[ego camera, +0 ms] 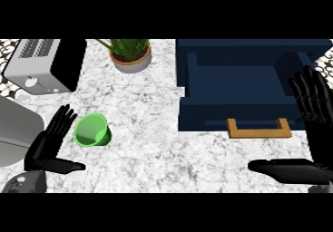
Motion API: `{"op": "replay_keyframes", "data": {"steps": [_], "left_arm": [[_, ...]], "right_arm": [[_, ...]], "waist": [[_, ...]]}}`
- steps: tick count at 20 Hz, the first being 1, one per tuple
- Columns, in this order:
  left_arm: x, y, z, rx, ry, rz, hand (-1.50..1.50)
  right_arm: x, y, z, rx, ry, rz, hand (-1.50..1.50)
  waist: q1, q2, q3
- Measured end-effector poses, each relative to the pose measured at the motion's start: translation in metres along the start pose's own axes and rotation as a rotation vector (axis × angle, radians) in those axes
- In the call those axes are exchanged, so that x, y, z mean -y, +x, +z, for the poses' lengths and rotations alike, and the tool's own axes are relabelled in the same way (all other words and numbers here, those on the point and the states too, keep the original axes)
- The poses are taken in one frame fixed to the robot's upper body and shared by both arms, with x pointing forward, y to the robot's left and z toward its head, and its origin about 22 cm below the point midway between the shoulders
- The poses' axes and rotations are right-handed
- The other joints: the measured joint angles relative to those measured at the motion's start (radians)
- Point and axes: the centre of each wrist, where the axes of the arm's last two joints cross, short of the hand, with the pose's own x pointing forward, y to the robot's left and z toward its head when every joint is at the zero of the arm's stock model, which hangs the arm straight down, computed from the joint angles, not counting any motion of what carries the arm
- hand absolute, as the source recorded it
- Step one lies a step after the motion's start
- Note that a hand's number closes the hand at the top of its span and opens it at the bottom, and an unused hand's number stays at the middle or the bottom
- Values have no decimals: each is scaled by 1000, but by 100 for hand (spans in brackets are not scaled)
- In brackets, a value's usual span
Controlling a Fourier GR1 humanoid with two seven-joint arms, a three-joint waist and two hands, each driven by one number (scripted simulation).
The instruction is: Pick up the cup, place it into the drawer and close the drawer
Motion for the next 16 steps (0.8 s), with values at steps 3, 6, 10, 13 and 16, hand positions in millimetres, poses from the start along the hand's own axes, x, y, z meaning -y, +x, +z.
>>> {"op": "replay_keyframes", "data": {"steps": [3,6,10,13,16], "left_arm": [[-11,-11,1,-14,28,-9,-150],[-10,-21,-3,-26,52,-20,-150],[-12,-26,-5,-33,65,-24,-150],[-10,-30,-6,-33,75,-30,-150],[-4,-35,-5,-29,67,-39,-150]], "right_arm": [[0,-1,0,3,8,-3,-150],[5,-1,-3,4,17,-6,-150],[5,-3,-2,7,19,-5,-150],[4,3,-3,10,26,-7,-150],[5,2,-2,3,28,-9,-150]], "waist": [[-3,1,0],[-8,3,-1],[-9,3,-1],[-15,5,-2],[-17,6,-3]]}}
